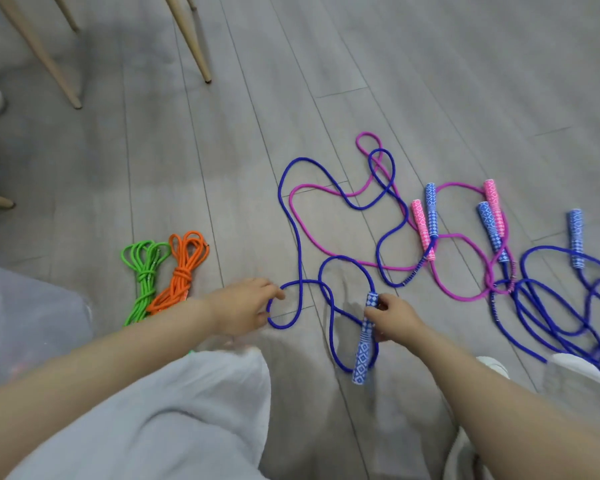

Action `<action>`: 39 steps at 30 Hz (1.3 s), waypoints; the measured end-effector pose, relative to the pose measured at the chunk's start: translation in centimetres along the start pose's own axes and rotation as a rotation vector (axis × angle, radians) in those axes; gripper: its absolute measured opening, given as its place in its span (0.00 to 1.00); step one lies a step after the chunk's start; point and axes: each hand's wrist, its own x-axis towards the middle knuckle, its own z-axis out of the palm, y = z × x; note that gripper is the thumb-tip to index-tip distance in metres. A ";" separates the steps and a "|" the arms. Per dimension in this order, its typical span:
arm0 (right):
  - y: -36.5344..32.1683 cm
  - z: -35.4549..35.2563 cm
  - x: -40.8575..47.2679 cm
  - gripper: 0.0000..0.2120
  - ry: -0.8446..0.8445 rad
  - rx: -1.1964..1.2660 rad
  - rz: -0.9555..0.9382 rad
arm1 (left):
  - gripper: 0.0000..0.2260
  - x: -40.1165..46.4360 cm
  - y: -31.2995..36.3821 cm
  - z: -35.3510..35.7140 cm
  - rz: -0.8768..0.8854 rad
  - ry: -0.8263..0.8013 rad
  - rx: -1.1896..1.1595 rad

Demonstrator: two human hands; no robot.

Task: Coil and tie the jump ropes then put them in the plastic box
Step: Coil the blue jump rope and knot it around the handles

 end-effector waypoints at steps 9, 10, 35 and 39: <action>-10.0 -5.7 -9.6 0.06 0.033 0.031 -0.345 | 0.16 -6.3 9.7 -13.5 0.067 0.233 -0.037; -10.7 -6.5 -11.0 0.06 0.053 0.009 -0.387 | 0.16 -7.1 11.0 -14.4 0.053 0.239 -0.040; -8.2 -9.7 -33.7 0.08 0.277 0.046 -0.777 | 0.07 -19.5 28.8 -11.3 0.069 0.761 -0.967; -8.2 -9.6 -33.4 0.17 0.426 0.068 -0.736 | 0.07 -20.4 29.0 -11.3 0.126 0.645 -1.155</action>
